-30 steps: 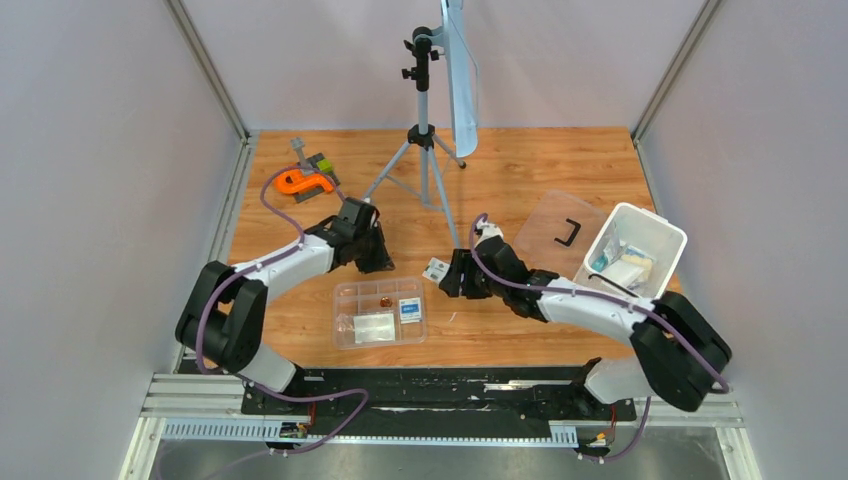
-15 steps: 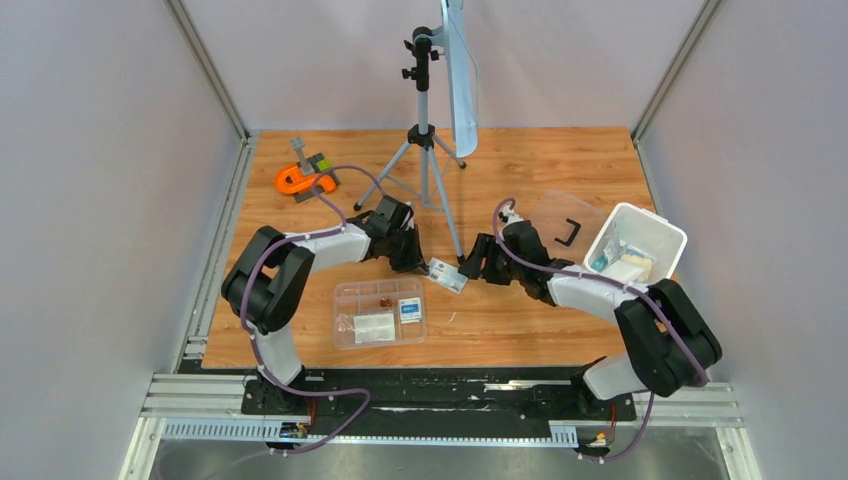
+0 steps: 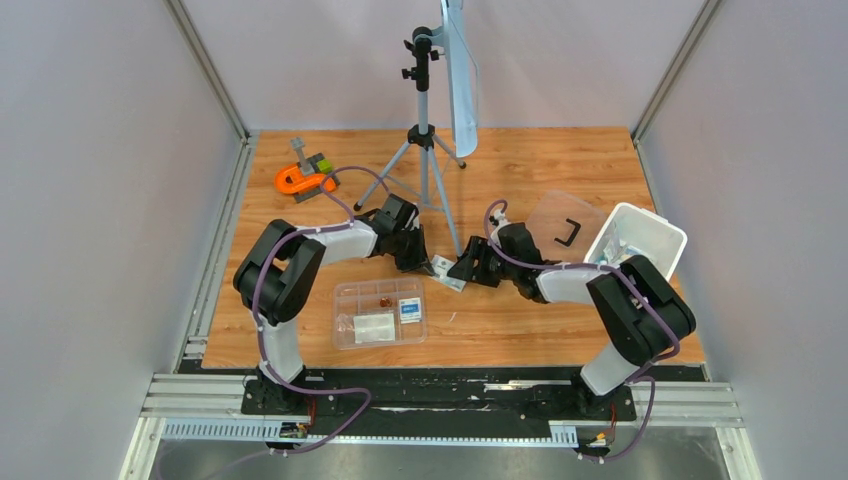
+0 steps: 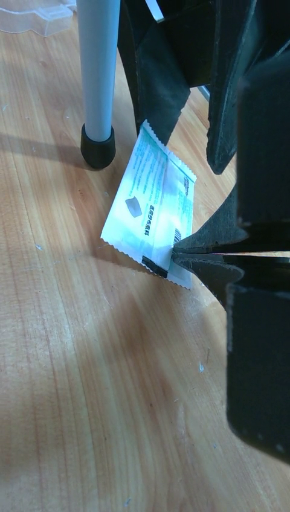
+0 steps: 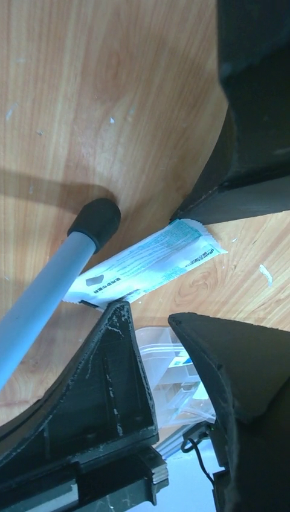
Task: Organize the medicine kit
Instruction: Pick up the medical item at the center of the board, then place the medical item at the medicine box, then move the medicine box compartment to the center of the board.
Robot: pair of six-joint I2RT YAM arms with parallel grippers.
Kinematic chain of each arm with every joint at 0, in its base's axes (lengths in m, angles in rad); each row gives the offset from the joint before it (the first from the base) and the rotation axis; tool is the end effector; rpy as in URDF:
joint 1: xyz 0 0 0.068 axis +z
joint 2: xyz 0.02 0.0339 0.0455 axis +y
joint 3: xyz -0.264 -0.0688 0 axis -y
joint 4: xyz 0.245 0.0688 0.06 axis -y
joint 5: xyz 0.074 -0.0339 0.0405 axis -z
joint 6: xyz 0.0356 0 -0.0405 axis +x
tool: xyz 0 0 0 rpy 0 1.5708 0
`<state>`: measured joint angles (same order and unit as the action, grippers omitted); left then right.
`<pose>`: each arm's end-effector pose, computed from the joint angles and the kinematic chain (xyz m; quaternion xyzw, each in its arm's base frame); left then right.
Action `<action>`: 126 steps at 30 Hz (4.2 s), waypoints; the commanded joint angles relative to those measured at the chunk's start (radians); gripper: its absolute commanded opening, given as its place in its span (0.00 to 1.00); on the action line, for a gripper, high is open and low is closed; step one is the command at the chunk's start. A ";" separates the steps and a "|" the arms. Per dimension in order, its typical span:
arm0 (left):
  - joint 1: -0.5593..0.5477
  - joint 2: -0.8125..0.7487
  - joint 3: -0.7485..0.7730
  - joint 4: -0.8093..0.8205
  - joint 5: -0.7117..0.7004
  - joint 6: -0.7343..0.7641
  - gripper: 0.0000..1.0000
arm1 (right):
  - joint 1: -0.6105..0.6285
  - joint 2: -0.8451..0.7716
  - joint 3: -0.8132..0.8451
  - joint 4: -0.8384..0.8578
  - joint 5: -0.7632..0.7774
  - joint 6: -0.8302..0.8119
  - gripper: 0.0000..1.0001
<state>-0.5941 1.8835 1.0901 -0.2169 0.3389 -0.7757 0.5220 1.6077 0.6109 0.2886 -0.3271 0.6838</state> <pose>0.3025 -0.2186 0.1410 -0.0394 0.9476 -0.2980 0.1086 0.2500 0.1570 0.1341 0.0046 0.8989 0.3557 0.2559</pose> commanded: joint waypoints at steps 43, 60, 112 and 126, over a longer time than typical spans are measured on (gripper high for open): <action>0.015 -0.400 0.039 -0.260 -0.169 0.154 0.46 | -0.633 -0.988 0.101 -0.791 0.843 -0.056 0.00; 0.016 -0.420 0.007 -0.249 -0.175 0.134 0.46 | -0.908 -0.872 -0.004 -0.514 0.350 -0.060 0.57; 0.433 -0.874 -0.061 -0.726 -0.379 0.203 0.47 | 0.517 0.188 0.665 -0.611 0.450 -0.192 0.30; 0.435 -0.889 -0.093 -0.708 -0.358 0.197 0.47 | 0.536 0.279 0.728 -0.709 0.475 -0.115 0.24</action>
<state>-0.1680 1.0153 1.0023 -0.9405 -0.0277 -0.5919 1.0508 1.8668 1.2964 -0.3950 0.1242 0.5373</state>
